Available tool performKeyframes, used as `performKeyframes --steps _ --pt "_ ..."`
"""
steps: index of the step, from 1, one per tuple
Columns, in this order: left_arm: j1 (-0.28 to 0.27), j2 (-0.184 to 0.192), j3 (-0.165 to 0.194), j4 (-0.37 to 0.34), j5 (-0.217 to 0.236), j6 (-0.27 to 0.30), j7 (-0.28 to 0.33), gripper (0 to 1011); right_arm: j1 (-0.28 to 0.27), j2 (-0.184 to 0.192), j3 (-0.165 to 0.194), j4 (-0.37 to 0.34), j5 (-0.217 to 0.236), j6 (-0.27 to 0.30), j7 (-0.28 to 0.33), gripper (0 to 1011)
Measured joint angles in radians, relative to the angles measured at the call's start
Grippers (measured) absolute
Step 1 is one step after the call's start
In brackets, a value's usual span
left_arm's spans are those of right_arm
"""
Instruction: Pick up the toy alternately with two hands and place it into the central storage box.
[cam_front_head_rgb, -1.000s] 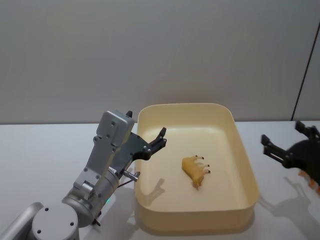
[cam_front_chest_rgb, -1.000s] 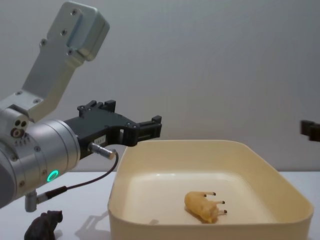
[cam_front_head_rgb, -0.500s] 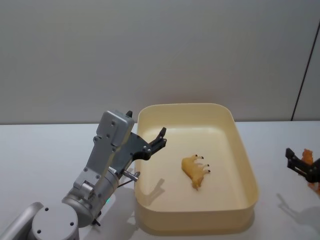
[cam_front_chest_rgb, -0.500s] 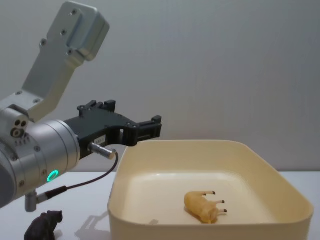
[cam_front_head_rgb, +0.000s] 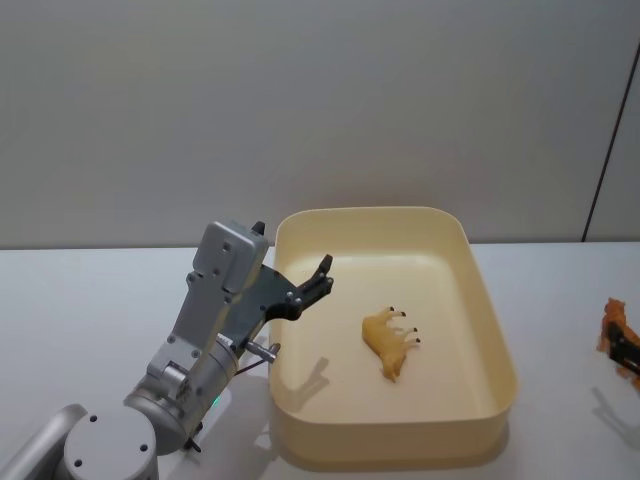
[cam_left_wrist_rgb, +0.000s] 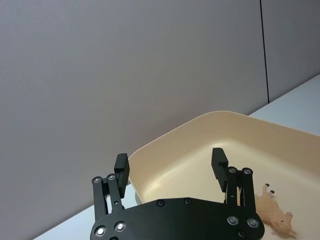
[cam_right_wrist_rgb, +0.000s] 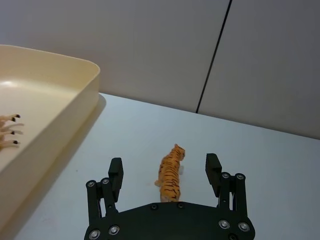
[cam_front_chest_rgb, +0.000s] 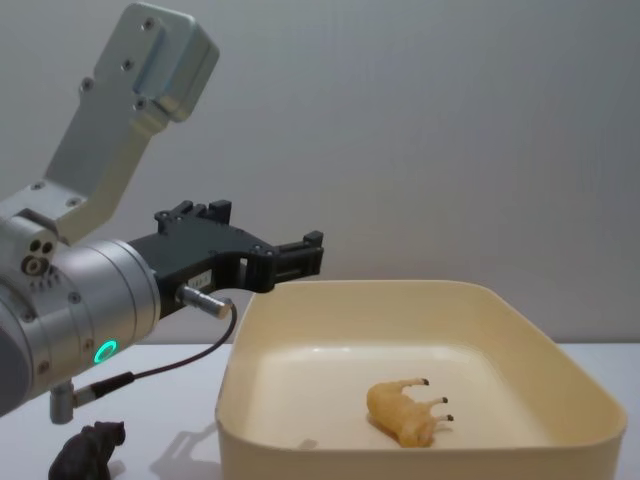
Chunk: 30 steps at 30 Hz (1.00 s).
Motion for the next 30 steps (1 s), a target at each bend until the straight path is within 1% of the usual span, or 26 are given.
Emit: performKeyframes --steps 5,11,19,30 --pt "0.0 0.0 0.0 0.0 0.0 0.0 0.0 1002 0.005 0.001 0.003 0.023 -0.017 0.0 -0.012 1001" --pt "0.0 0.0 0.0 0.0 0.0 0.0 0.0 1002 0.024 -0.006 0.0 0.055 -0.039 -0.003 -0.014 1000" --pt "0.0 0.0 0.0 0.0 0.0 0.0 0.0 1002 0.071 -0.032 -0.017 0.119 -0.066 -0.008 -0.003 1001" --pt "0.0 0.0 0.0 0.0 0.0 0.0 0.0 1002 0.115 -0.062 -0.035 0.189 -0.078 -0.008 0.003 1001"
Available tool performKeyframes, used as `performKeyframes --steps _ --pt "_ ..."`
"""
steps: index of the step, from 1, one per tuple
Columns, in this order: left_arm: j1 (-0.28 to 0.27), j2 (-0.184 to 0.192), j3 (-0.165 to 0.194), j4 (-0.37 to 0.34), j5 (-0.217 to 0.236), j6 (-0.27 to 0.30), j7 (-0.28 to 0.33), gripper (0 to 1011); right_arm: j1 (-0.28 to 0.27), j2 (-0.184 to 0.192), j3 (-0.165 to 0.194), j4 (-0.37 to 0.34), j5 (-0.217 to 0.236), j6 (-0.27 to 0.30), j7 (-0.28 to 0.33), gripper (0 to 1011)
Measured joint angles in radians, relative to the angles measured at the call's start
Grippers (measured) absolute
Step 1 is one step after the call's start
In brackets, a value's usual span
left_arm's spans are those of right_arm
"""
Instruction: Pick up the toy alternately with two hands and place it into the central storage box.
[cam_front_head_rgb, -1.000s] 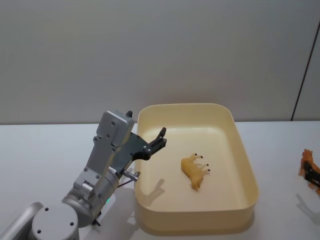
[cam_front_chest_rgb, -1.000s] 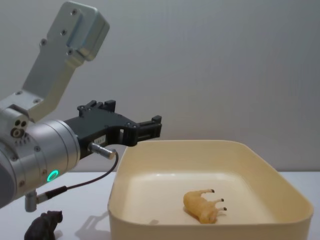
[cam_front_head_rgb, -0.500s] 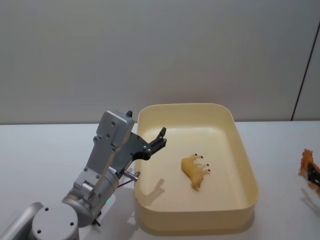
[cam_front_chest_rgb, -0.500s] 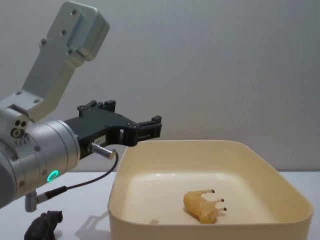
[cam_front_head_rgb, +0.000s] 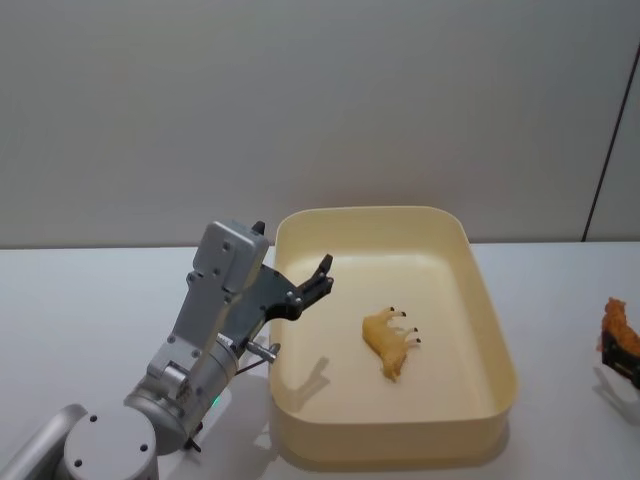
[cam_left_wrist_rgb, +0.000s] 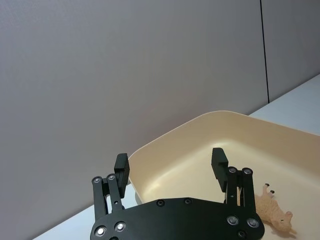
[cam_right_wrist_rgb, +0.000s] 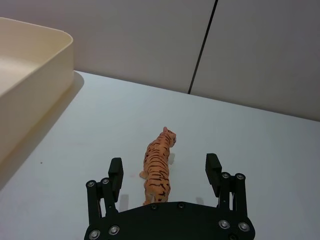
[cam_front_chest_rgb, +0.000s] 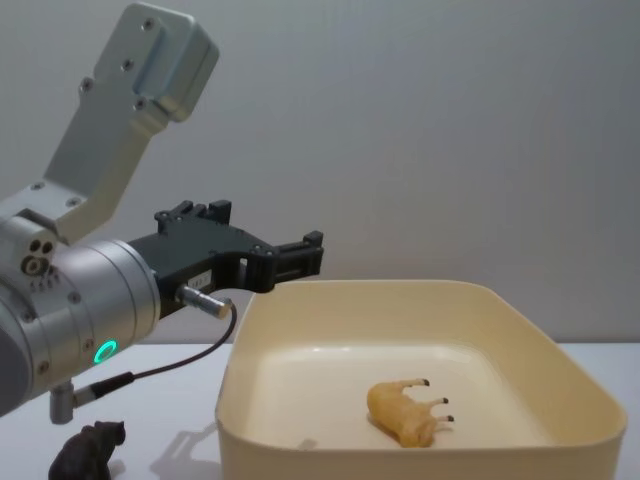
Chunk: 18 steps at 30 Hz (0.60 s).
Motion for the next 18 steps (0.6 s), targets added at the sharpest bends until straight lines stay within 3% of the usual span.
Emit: performKeyframes --steps 10,18 --pt "0.0 0.0 0.0 0.0 0.0 0.0 0.0 1002 0.033 -0.025 -0.014 0.053 -0.007 0.003 0.006 994" --pt "0.0 0.0 0.0 0.0 0.0 0.0 0.0 1002 0.046 -0.035 -0.019 0.075 -0.01 0.005 0.01 806"
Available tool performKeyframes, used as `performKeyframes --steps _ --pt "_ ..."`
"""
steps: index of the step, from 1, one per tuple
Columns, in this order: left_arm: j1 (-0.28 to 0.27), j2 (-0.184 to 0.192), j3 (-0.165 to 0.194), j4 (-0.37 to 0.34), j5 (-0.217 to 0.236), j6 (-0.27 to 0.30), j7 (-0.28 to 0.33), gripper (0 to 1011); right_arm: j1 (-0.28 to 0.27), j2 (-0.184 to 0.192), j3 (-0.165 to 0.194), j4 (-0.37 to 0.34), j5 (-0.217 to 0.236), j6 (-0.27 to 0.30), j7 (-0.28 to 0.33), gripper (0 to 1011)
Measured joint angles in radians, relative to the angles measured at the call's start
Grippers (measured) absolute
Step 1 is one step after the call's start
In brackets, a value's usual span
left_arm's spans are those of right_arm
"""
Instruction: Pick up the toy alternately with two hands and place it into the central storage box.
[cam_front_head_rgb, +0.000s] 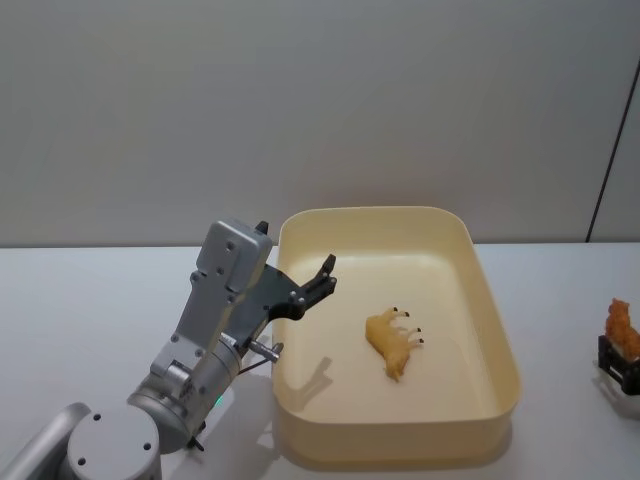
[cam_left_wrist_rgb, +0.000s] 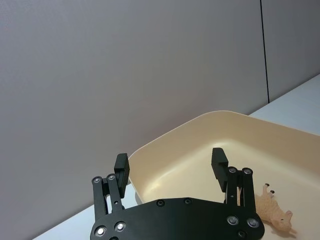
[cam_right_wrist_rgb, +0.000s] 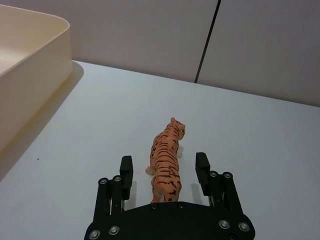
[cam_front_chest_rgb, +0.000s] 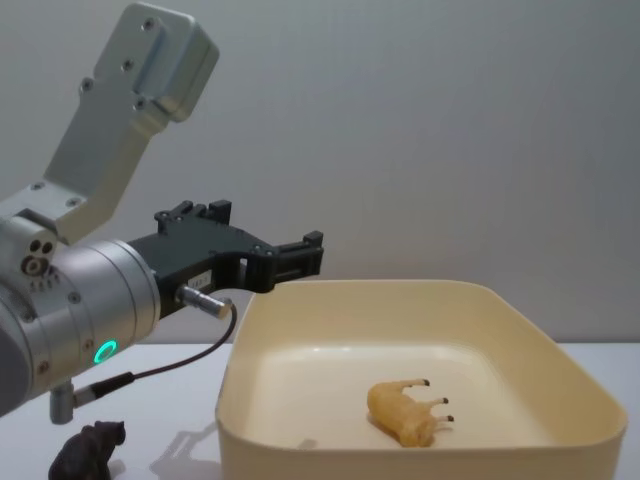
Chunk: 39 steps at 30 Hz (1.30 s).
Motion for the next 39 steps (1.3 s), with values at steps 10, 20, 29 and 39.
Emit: performKeyframes --steps 10,20,29,39 --pt "0.0 0.0 0.0 0.0 0.0 0.0 0.0 1002 0.009 -0.007 -0.004 0.014 -0.002 0.001 0.002 490" --pt "0.0 0.0 0.0 0.0 0.0 0.0 0.0 1002 0.014 -0.009 -0.004 0.008 -0.002 -0.019 0.015 295" --pt "0.0 0.0 0.0 0.0 0.0 0.0 0.0 1002 0.03 -0.01 -0.001 -0.032 0.002 -0.068 0.05 294" --pt "0.0 0.0 0.0 0.0 0.0 0.0 0.0 1002 0.068 -0.017 -0.006 -0.091 0.013 -0.108 0.123 294"
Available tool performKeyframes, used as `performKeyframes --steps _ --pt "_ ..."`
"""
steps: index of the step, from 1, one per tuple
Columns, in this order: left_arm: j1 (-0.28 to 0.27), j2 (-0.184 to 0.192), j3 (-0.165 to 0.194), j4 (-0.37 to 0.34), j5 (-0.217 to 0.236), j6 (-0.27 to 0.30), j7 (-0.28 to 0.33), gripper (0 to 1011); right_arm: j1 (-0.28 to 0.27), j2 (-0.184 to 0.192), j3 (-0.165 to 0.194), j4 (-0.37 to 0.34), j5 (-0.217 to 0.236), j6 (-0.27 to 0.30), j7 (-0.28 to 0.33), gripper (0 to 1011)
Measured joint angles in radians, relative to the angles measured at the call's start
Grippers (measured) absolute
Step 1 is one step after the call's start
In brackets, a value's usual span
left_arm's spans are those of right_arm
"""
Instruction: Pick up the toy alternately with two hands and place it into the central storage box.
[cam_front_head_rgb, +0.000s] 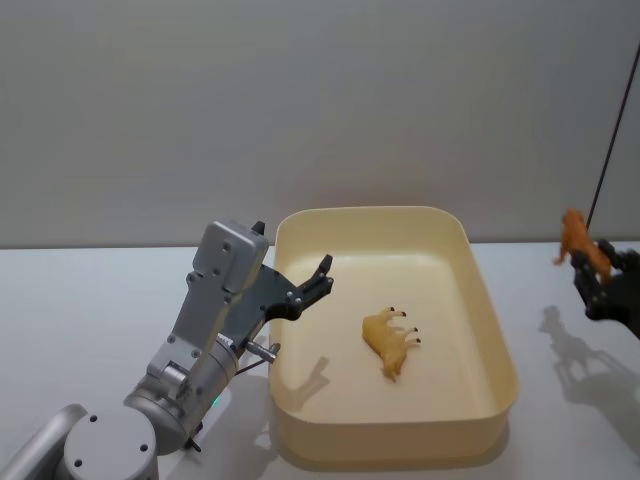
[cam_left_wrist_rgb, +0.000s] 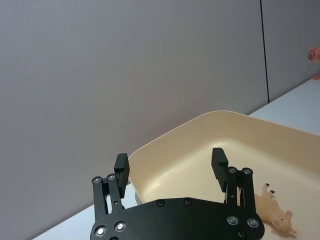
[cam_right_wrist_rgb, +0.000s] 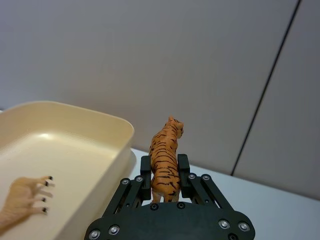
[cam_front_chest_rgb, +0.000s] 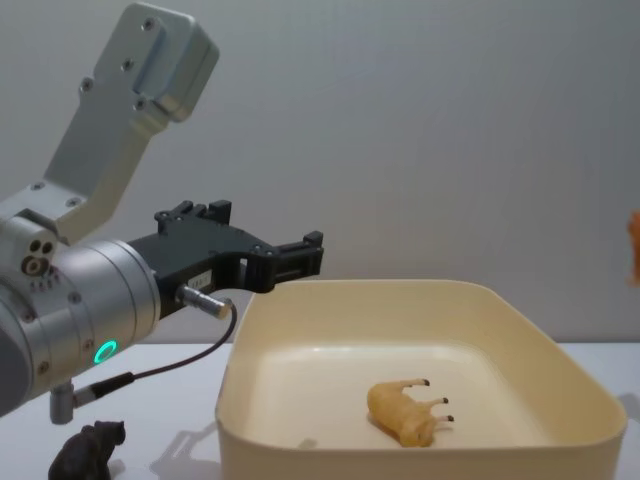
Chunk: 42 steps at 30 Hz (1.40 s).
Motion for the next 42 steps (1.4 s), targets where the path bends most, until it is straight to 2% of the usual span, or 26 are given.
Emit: performKeyframes --steps 10,16,22,33,37,40,41,42 --pt "0.0 0.0 0.0 0.0 0.0 0.0 0.0 1001 0.073 -0.036 -0.031 -0.015 -0.002 0.001 0.104 294" --pt "0.0 0.0 0.0 0.0 0.0 0.0 0.0 1001 0.133 -0.074 -0.061 0.02 -0.023 0.017 0.163 294" --pt "0.0 0.0 0.0 0.0 0.0 0.0 0.0 1002 0.207 -0.123 -0.098 0.082 -0.065 0.041 0.213 294" --pt "0.0 0.0 0.0 0.0 0.0 0.0 0.0 1002 0.263 -0.164 -0.141 0.162 -0.15 0.077 0.232 294" --pt "0.0 0.0 0.0 0.0 0.0 0.0 0.0 1002 0.27 -0.171 -0.149 0.175 -0.165 0.081 0.233 298" --pt "0.0 0.0 0.0 0.0 0.0 0.0 0.0 1002 0.275 -0.176 -0.155 0.184 -0.175 0.085 0.234 384" --pt "0.0 0.0 0.0 0.0 0.0 0.0 0.0 1002 0.276 -0.177 -0.157 0.186 -0.178 0.086 0.234 384" --pt "0.0 0.0 0.0 0.0 0.0 0.0 0.0 1002 0.278 -0.179 -0.159 0.189 -0.181 0.087 0.234 445"
